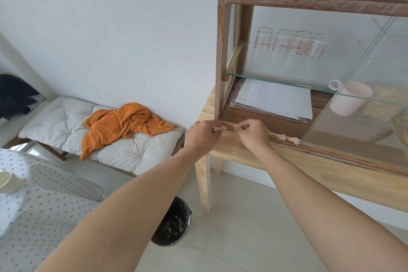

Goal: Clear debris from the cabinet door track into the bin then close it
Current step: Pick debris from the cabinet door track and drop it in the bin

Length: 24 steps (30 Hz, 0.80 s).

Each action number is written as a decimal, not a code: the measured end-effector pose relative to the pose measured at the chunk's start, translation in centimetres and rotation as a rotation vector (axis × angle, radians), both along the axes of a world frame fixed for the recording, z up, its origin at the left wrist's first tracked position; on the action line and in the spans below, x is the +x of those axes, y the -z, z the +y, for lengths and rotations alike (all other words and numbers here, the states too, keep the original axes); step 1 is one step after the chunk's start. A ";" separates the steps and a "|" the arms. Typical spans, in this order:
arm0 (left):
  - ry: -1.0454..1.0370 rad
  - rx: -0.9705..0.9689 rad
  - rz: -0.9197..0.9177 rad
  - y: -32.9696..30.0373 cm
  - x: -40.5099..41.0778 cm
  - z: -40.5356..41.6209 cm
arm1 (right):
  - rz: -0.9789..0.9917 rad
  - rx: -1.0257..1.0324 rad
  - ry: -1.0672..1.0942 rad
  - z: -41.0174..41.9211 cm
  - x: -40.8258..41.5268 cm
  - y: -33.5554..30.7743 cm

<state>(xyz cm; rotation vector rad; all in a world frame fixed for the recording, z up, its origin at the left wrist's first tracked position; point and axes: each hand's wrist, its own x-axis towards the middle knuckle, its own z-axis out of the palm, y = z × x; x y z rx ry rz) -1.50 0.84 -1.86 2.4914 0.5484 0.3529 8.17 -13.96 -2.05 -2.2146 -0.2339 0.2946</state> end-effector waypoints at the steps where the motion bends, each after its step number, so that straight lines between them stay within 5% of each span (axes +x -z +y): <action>1: -0.003 -0.003 -0.001 0.0 -0.1 0.0 | -0.005 -0.008 -0.006 0.1 -0.1 0.1; 24: -0.061 -0.091 0.001 0.9 -3.4 0.6 | -0.115 0.111 -0.086 -0.7 -3.4 -0.1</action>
